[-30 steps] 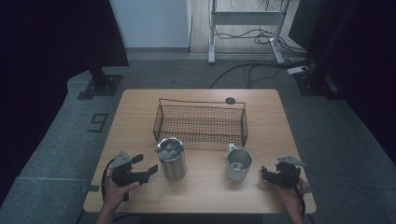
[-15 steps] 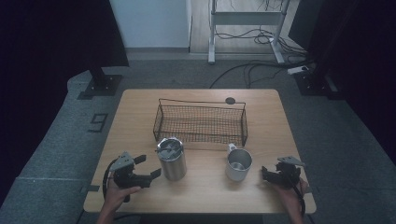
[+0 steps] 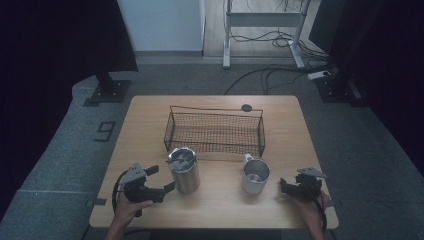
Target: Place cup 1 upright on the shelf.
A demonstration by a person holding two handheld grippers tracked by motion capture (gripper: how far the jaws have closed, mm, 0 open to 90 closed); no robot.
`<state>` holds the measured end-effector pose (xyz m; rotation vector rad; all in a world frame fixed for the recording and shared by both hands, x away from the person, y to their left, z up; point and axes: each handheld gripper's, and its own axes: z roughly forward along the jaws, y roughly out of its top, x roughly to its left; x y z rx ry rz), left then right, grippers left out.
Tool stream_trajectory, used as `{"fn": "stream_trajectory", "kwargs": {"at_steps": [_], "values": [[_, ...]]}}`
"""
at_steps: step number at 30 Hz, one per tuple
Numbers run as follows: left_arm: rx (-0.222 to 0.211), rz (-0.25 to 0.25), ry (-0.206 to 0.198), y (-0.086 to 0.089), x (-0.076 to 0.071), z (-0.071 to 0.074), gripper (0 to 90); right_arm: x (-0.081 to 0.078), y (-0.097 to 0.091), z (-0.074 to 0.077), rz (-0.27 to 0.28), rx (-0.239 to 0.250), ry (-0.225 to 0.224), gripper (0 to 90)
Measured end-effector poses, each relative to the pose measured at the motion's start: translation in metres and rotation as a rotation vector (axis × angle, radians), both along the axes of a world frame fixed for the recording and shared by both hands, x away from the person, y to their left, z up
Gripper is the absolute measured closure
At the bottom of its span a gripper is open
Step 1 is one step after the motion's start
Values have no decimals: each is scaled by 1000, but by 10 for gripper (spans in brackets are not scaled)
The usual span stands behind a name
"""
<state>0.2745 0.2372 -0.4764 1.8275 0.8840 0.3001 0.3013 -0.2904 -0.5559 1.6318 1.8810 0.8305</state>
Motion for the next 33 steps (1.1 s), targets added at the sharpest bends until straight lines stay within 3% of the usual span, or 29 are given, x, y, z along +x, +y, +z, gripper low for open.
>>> {"fn": "stream_trajectory", "kwargs": {"at_steps": [21, 33], "values": [[18, -11, 8, -24, 5, -2, 4, 0, 0, 0, -1, 0, -2, 88], [18, 5, -13, -34, 16, 0, 7, 0, 0, 0, -1, 0, -1, 88]]}}
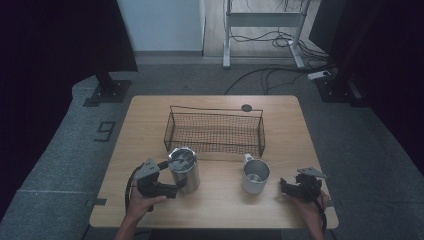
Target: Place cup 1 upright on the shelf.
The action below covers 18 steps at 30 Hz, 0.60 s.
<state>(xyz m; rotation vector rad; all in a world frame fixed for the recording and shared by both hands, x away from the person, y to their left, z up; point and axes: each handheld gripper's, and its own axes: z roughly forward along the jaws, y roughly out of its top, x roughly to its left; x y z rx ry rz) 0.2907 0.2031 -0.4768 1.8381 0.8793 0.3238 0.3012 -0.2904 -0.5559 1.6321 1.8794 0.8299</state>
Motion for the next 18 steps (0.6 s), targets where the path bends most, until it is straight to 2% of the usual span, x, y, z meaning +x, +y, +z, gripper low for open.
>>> {"fn": "stream_trajectory", "kwargs": {"at_steps": [12, 18], "values": [[7, 19, -4, -17, 12, -3, 2, 0, 0, 0, 0, 0, 0, 88], [5, 17, -13, -19, 15, -5, 0, 0, 0, 0, 0, 1, -1, 88]]}}
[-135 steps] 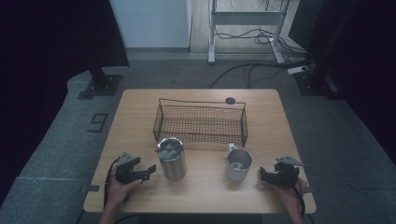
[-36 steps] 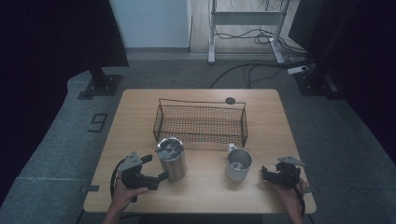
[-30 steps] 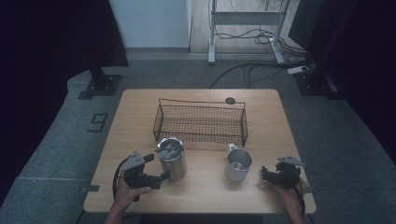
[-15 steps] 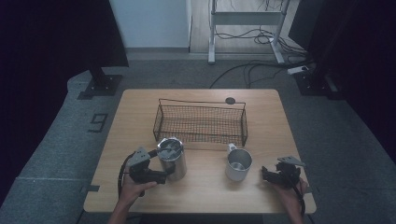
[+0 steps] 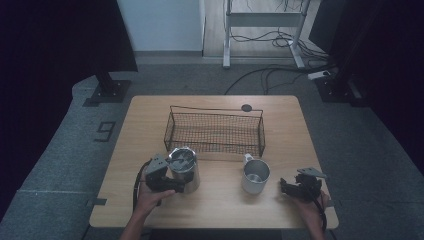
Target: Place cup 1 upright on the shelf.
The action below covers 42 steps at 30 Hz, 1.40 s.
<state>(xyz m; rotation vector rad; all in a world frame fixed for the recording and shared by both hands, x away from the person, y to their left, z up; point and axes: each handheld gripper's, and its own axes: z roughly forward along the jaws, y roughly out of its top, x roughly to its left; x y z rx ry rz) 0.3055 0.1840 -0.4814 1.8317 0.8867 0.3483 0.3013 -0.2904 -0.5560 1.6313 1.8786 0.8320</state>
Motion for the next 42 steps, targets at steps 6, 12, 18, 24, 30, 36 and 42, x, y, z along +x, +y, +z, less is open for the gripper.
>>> {"fn": "stream_trajectory", "kwargs": {"at_steps": [6, 12, 18, 24, 30, 36, 42], "values": [[1, 1, -7, 0, 0, 0, 1, 0, 0, 0, 0, -1, 0, 89], [-1, 14, -11, -2, -1, -3, 0, 0, 0, 0, 0, -1, 0, 90], [1, 52, -26, -9, 0, -5, 0, 0, 0, 0, 1, -1, 0, 90], [10, 63, -30, -12, 1, -8, 0, 0, 0, 0, 0, -1, 0, 90], [18, 61, -49, -12, 0, -9, 10, 0, 0, 0, 0, -1, 0, 90], [19, 53, -58, -11, 0, -10, 13, 0, 0, 0, 0, -1, 0, 90], [23, 49, -66, -10, 0, -10, 17, 0, 0, 0, 0, -2, 1, 91]]}}
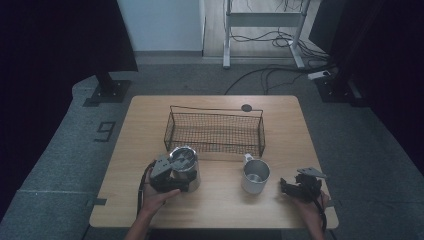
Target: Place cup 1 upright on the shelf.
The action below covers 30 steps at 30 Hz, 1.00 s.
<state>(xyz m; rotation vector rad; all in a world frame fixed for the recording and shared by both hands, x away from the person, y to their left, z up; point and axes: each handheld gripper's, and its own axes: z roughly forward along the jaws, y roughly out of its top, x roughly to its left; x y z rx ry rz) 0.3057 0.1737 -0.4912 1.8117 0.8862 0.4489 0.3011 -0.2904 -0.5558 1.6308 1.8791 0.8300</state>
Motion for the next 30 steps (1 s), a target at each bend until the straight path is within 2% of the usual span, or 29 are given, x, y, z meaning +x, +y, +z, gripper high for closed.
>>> {"fn": "stream_trajectory", "kwargs": {"at_steps": [5, 6, 10, 19, 30], "values": [[2, -1, -7, 0, -1, 1, 21, 0, 0, 0, 0, 2, 0, 93], [1, 5, -21, 2, -1, 2, 29, 0, 0, 0, 0, 3, 0, 94], [-28, -7, -11, 6, -1, 4, 39, 0, 0, 0, -1, 3, 0, 96], [-6, -21, -30, 3, -2, 3, 39, 0, 0, 0, -1, 2, -1, 96], [-26, -32, -56, 8, -6, 10, 41, 0, 0, 0, -1, 3, -1, 97]]}}
